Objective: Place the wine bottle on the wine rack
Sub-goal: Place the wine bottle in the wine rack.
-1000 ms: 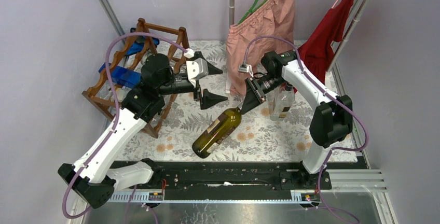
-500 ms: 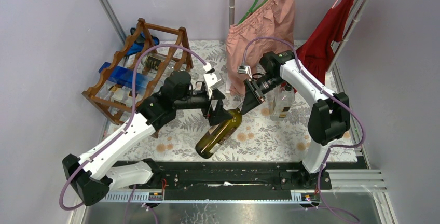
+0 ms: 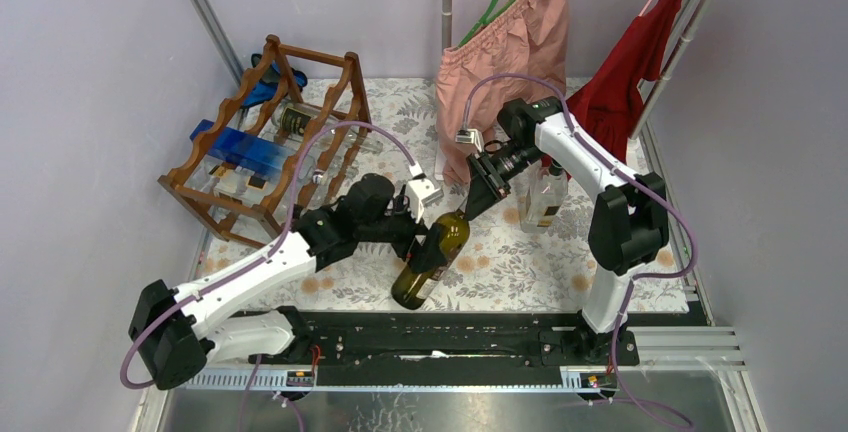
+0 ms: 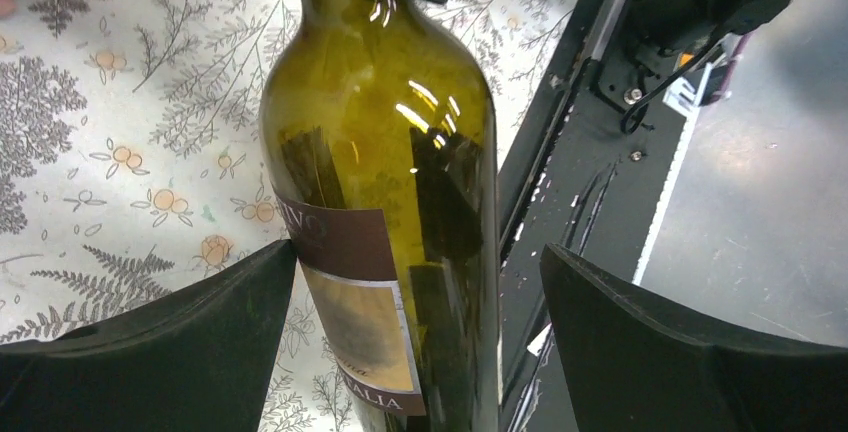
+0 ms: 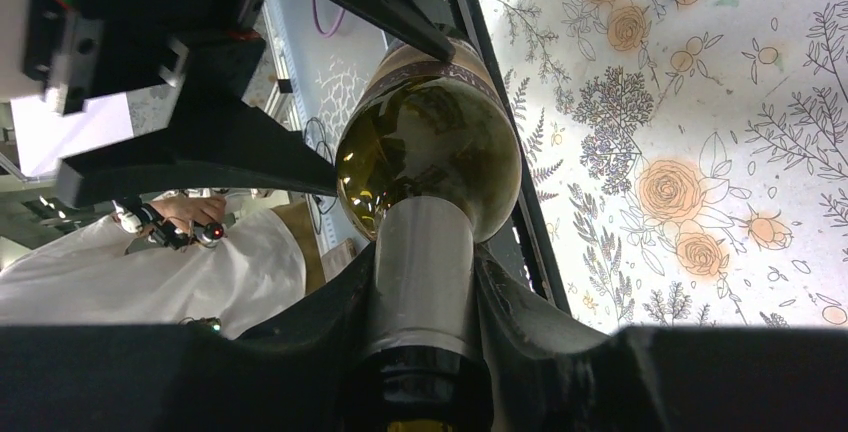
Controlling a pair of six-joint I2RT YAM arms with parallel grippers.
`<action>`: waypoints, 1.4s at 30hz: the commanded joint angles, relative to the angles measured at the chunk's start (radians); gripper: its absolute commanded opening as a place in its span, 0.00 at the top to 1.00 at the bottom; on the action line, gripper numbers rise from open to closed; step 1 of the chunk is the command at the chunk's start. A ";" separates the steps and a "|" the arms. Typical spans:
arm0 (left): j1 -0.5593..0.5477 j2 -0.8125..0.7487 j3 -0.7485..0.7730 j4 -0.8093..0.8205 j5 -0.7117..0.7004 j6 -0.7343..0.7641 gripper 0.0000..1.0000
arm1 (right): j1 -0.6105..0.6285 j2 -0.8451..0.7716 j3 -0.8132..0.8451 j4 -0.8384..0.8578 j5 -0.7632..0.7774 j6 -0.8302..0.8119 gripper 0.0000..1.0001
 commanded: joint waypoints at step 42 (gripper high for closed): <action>-0.001 0.287 0.295 -0.275 -0.146 0.793 1.00 | 0.036 -0.064 -0.068 -0.190 -0.029 -0.143 0.28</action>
